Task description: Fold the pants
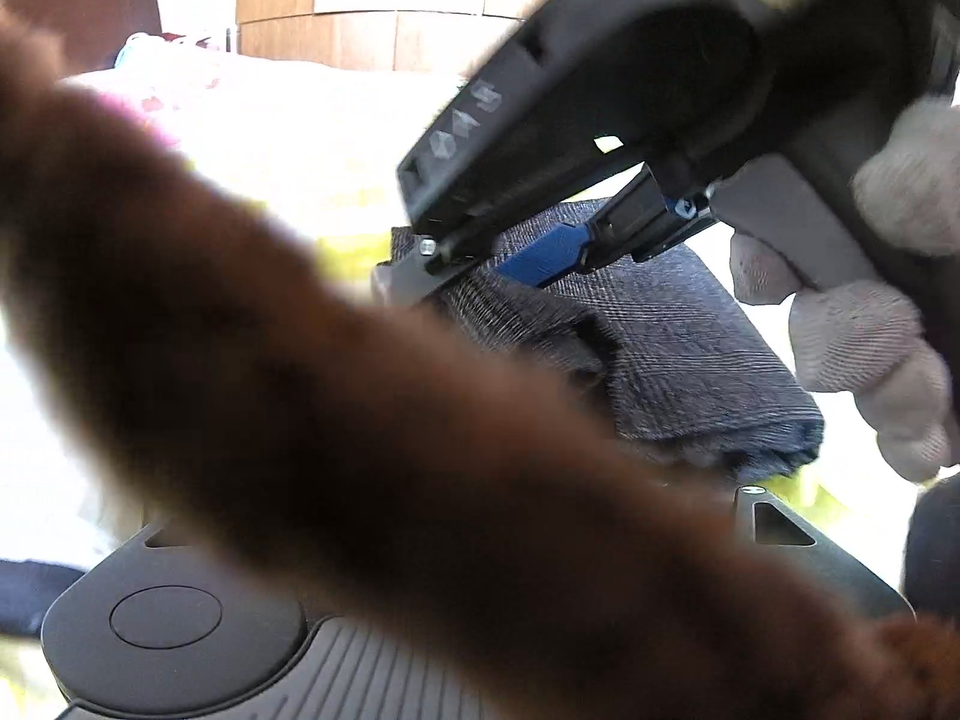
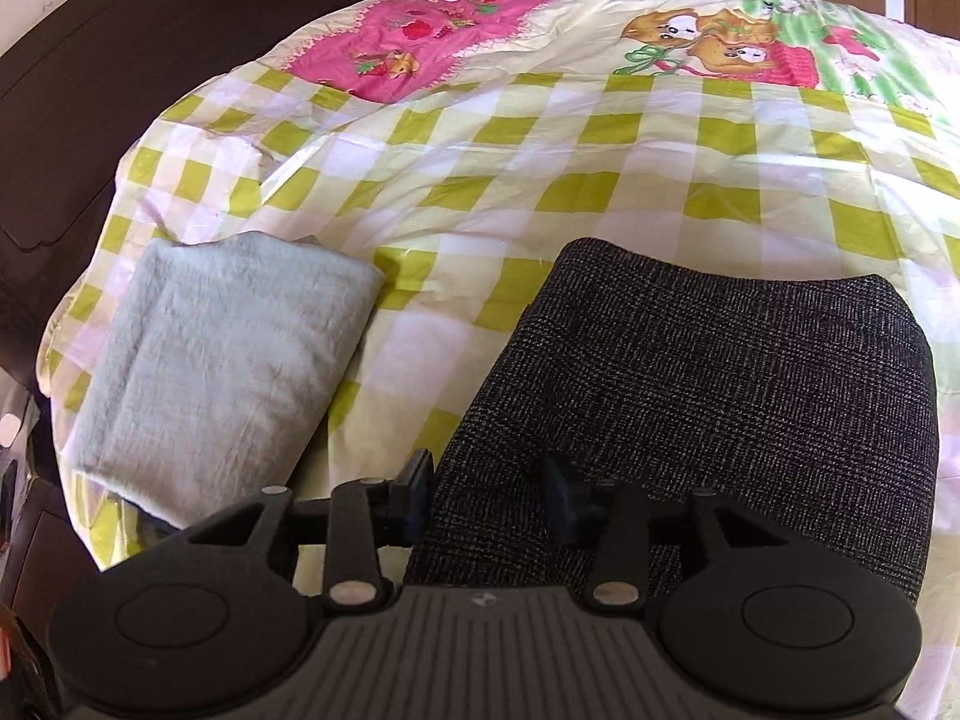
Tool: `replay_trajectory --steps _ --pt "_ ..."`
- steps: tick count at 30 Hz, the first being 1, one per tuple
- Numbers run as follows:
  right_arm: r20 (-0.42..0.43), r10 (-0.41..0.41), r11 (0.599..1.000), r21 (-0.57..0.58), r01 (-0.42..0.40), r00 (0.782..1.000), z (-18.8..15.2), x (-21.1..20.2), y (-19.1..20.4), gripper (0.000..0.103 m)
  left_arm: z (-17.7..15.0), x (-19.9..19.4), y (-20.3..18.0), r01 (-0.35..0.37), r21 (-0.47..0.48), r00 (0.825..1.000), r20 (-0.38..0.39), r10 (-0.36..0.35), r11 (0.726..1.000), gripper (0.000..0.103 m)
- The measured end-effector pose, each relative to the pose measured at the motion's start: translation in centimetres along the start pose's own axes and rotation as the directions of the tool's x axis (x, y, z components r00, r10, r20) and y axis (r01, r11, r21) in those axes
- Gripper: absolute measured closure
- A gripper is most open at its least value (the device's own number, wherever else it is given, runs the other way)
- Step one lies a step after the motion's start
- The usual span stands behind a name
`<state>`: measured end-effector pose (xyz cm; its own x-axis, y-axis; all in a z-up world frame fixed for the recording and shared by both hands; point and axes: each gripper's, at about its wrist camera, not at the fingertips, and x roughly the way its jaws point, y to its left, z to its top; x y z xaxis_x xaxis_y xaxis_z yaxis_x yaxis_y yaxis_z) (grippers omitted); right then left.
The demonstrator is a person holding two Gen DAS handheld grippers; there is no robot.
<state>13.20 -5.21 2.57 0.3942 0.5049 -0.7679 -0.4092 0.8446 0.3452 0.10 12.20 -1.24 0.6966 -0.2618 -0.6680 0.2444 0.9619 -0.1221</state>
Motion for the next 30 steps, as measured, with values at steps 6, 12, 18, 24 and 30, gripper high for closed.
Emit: replay_trajectory --steps 6,12,18,24,30 --pt "-0.003 0.139 0.988 0.066 -0.138 0.99 -1.0 -0.8 -1.7 0.049 0.8 -3.9 0.5 0.034 -0.07 0.998 0.059 -0.03 0.997 0.029" --pt "0.166 0.17 0.976 0.107 -0.189 0.971 -1.5 -5.8 -4.9 0.049 4.5 -3.3 -1.5 -0.04 0.05 0.99 0.136 0.033 0.998 0.029" --pt "0.238 -0.039 0.99 0.144 0.005 0.97 -2.0 -7.8 -10.3 0.049 8.1 1.1 -3.5 -0.103 0.128 0.979 0.188 0.077 0.986 0.028" --pt "0.173 -0.122 0.96 0.272 0.072 0.977 -3.9 -6.3 -16.1 0.049 7.1 6.7 -2.1 -0.161 0.101 0.986 0.048 0.157 0.982 0.026" --pt "0.186 0.023 0.919 0.384 -0.094 0.982 -7.5 -4.7 -18.3 0.041 5.1 7.2 1.5 -0.083 -0.072 0.996 -0.018 0.082 0.994 0.017"
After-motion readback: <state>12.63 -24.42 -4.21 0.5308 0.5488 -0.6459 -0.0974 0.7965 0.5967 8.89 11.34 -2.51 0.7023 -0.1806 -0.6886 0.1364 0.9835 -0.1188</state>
